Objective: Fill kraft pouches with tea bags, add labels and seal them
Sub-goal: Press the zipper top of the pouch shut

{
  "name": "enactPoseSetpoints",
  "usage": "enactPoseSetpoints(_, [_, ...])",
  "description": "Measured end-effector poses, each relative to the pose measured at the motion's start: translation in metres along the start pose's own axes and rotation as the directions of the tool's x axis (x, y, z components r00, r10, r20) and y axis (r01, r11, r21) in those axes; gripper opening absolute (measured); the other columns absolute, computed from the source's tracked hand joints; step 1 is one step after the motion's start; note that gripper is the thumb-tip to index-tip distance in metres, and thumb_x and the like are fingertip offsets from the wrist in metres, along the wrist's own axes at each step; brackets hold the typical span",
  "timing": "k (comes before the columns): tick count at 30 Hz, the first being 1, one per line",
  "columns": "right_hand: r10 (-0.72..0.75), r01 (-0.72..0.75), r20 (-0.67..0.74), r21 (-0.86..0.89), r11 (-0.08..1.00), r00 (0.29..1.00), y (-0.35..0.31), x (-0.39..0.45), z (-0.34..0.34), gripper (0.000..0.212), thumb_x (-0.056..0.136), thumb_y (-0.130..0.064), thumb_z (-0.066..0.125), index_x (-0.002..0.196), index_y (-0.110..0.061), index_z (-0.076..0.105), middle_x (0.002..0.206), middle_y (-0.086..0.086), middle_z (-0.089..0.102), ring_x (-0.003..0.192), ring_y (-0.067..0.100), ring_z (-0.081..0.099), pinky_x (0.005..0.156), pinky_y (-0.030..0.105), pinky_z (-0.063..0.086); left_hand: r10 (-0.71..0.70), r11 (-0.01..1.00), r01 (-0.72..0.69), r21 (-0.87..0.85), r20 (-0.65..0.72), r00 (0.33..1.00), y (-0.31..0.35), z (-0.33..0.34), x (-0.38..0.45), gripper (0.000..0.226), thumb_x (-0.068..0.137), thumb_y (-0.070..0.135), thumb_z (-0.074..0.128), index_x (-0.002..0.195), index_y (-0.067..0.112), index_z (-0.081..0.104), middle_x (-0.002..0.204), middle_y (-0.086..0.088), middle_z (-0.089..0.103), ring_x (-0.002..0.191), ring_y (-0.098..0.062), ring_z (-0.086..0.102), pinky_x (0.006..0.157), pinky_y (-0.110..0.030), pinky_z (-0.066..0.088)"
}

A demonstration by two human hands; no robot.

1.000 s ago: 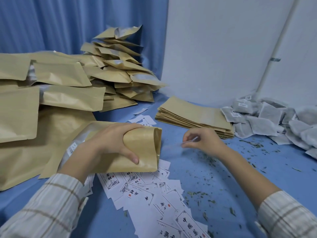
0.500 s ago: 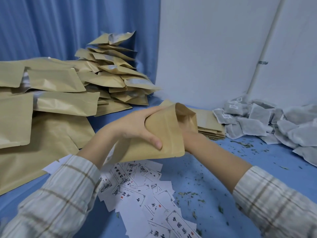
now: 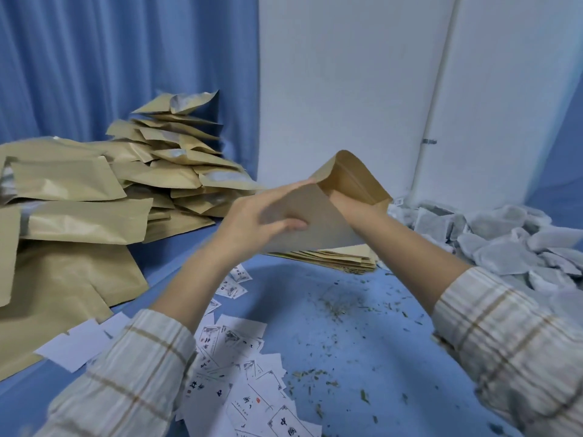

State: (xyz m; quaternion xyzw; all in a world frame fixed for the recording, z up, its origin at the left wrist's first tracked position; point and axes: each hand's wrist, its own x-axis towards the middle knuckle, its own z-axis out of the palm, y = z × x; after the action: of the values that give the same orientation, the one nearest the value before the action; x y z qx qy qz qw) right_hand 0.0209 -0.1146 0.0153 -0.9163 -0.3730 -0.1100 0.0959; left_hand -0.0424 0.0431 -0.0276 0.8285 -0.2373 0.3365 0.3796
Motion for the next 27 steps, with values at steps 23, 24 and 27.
enactPoseSetpoints(23, [0.148, 0.058, -0.457, 0.407, 0.911, 0.877, 0.074, -0.071, -0.062, 0.034, 0.057, -0.05, 0.078, 0.071, -0.021, 0.072, 0.102, -0.028, 0.06, 0.09, -0.017, 0.049, 0.069, 0.0, 0.033, -0.372, 0.669, 0.36, -0.651, 0.126, 0.92, 0.017, -0.001, 0.04, 0.029, 0.062, 0.032, 0.08, 0.088, 0.019, 0.075, 0.095, -0.004, 0.073, 0.081, -0.018, 0.07, 0.064, -0.025, 0.055])
enactPoseSetpoints(24, [0.159, 0.06, -0.487, 0.403, 0.913, 0.859, 0.076, -0.068, -0.063, 0.036, 0.057, -0.048, 0.08, 0.073, -0.016, 0.072, 0.099, -0.029, 0.06, 0.087, -0.017, 0.049, 0.068, -0.001, 0.033, -0.377, 0.663, 0.349, -0.663, 0.107, 0.92, 0.021, -0.001, 0.044, 0.033, 0.06, 0.037, 0.081, 0.088, 0.019, 0.075, 0.095, -0.004, 0.074, 0.082, -0.017, 0.07, 0.065, -0.024, 0.055])
enactPoseSetpoints(27, [0.128, 0.079, -0.522, 0.356, 0.931, 0.843, 0.077, -0.064, -0.066, 0.037, 0.058, -0.042, 0.082, 0.072, -0.01, 0.072, 0.098, -0.027, 0.059, 0.086, -0.017, 0.049, 0.068, -0.002, 0.033, -0.395, 0.712, 0.301, -0.635, -0.007, 0.919, 0.028, 0.0, 0.059, 0.039, 0.061, 0.045, 0.079, 0.091, 0.021, 0.073, 0.092, 0.001, 0.074, 0.08, -0.013, 0.07, 0.06, -0.021, 0.054])
